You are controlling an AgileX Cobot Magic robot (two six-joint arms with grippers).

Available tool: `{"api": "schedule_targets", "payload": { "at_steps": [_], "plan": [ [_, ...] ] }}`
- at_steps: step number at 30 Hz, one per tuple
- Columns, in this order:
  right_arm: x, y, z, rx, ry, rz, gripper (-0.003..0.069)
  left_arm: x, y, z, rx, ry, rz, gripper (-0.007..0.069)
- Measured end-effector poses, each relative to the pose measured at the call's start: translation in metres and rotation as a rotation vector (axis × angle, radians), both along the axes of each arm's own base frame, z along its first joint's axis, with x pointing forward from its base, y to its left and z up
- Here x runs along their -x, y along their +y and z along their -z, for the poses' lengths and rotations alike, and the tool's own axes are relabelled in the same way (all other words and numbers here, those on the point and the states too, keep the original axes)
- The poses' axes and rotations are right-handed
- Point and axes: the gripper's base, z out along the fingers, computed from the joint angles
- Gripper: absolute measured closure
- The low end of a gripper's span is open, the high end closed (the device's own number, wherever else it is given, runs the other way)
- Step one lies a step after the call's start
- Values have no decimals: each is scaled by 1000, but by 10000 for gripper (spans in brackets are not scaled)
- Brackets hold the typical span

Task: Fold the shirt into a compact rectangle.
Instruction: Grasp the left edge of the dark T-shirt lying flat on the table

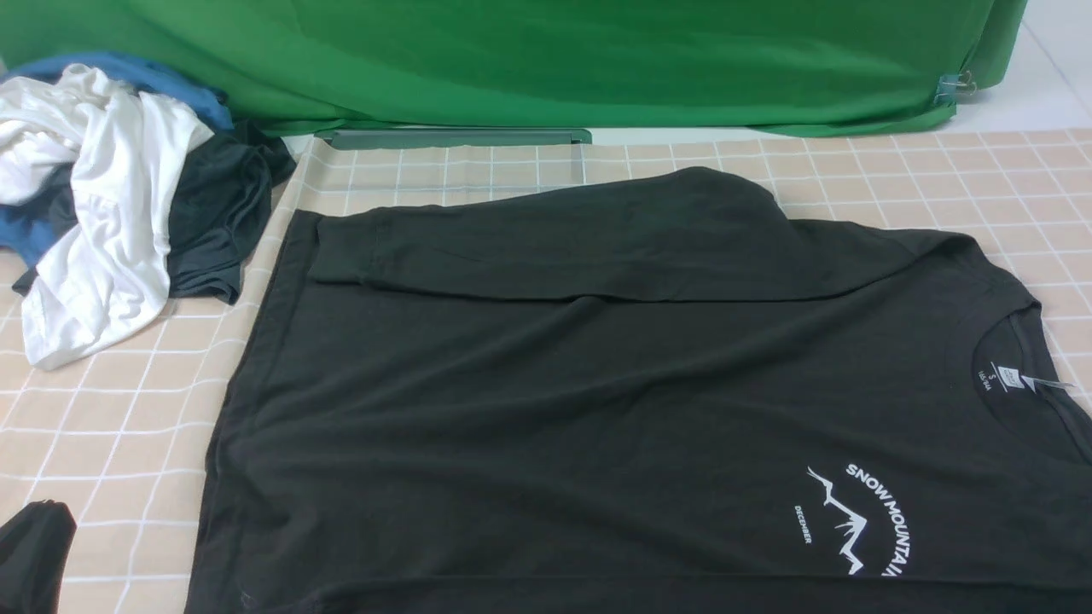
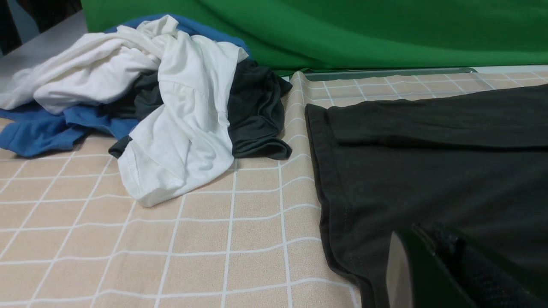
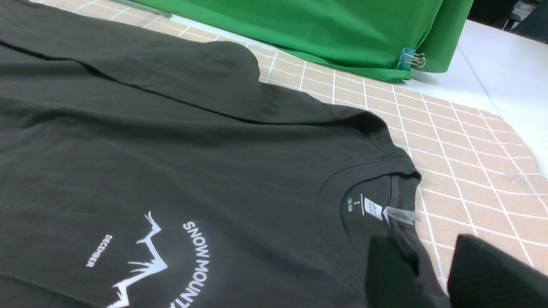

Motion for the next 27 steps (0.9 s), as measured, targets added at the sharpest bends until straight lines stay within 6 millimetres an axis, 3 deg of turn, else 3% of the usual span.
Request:
{"api": "schedule_targets", "payload": {
  "at_steps": [22, 24, 27],
  "plan": [
    [0, 0, 0, 0, 0, 0, 410, 0, 0, -1, -17, -13, -2, 602],
    [0, 0, 0, 0, 0, 0, 410, -1, 0, -5, 43, -50, -1, 602],
    [0, 0, 0, 0, 0, 0, 410, -1, -1, -16, 271, -161, -11, 602]
  ]
}}
